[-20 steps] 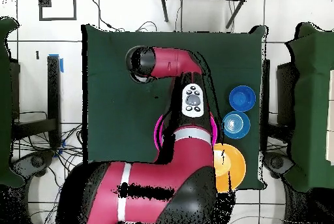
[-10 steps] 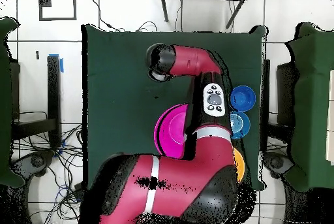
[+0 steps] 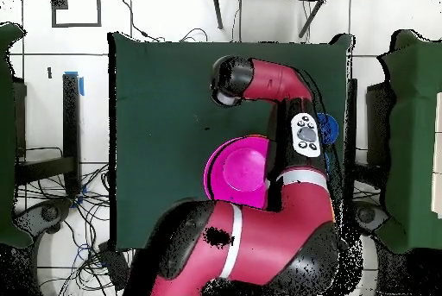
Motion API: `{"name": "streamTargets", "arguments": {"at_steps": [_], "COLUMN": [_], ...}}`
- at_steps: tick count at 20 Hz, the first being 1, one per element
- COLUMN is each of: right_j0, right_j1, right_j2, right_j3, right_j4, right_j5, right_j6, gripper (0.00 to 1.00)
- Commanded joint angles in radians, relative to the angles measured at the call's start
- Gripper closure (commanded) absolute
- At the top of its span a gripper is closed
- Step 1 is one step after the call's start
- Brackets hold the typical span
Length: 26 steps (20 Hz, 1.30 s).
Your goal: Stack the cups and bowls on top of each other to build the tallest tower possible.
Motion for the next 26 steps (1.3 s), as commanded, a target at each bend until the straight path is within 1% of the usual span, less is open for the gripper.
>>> {"name": "streamTargets", "arguments": {"at_steps": [1, 4, 6, 10, 11, 14, 20, 26], "right_j0": [-0.065, -0.106, -0.135, -0.184, -0.195, -0.223, -0.250, -0.281], "right_j1": [-0.003, 0.008, 0.004, -0.031, -0.041, -0.081, -0.151, -0.190], "right_j2": [0.126, 0.138, 0.147, 0.156, 0.156, 0.151, 0.146, 0.160], "right_j3": [0.015, -0.009, -0.006, 0.015, 0.026, 0.100, 0.218, 0.268], "right_j4": [-0.120, -0.138, -0.152, -0.173, -0.175, -0.178, -0.186, -0.194], "right_j5": [0.060, 0.079, 0.089, 0.121, 0.124, 0.091, 0.041, 0.056], "right_j6": [-0.401, -0.468, -0.507, -0.565, -0.569, -0.558, -0.518, -0.527], "gripper": [0.00, 0.00, 0.00, 0.00, 0.00, 0.00, 0.00, 0.00]}}
